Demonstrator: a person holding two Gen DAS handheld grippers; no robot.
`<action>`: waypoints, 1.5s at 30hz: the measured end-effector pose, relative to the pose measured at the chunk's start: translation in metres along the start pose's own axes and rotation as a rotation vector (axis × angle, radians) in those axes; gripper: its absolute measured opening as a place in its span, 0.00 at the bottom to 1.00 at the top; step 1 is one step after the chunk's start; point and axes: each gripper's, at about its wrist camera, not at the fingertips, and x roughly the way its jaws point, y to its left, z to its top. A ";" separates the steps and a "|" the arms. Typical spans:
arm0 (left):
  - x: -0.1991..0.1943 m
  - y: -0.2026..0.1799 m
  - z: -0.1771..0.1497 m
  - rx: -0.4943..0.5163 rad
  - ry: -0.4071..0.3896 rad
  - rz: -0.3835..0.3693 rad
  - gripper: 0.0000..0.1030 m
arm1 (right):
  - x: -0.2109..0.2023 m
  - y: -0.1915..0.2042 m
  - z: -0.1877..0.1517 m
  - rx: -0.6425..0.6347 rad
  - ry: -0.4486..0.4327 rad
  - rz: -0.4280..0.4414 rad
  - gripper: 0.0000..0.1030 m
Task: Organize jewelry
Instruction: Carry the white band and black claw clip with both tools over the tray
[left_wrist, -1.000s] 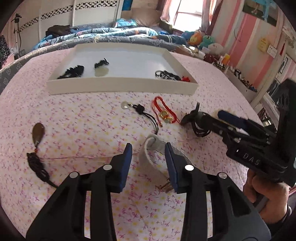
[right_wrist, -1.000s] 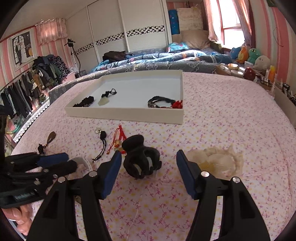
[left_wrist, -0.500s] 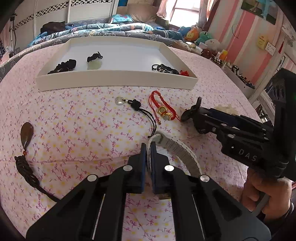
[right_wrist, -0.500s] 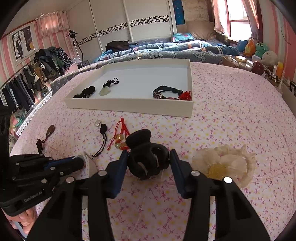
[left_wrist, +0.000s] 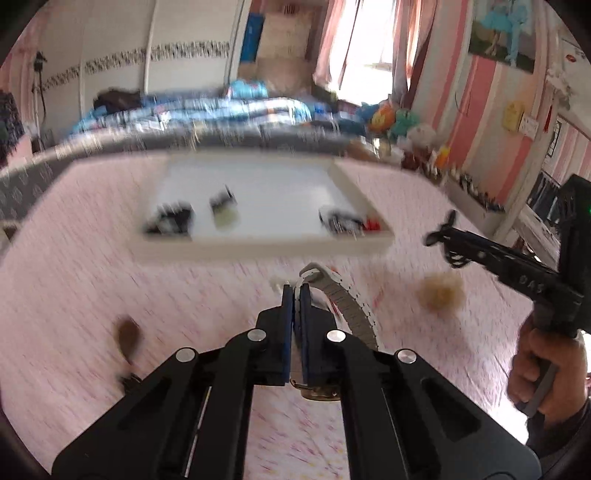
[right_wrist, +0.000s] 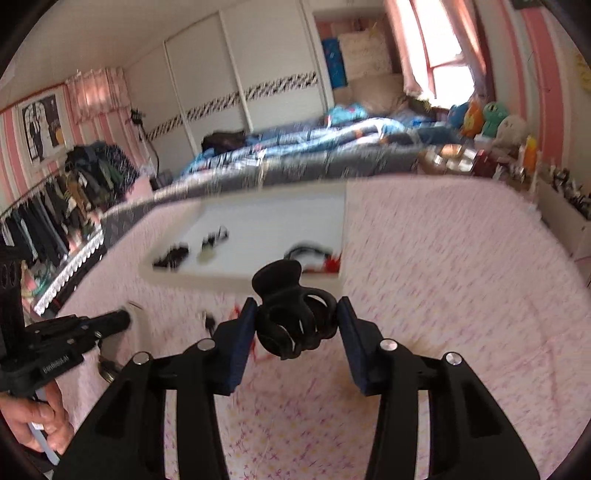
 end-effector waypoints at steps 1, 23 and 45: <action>-0.004 0.001 0.006 0.007 -0.017 0.014 0.01 | -0.008 -0.001 0.010 0.000 -0.027 -0.004 0.44; 0.040 0.069 0.102 -0.001 -0.185 0.181 0.02 | 0.055 0.039 0.096 -0.048 -0.135 -0.034 0.44; 0.085 0.081 0.074 -0.036 -0.134 0.199 0.06 | 0.094 0.020 0.055 -0.057 -0.136 -0.115 0.45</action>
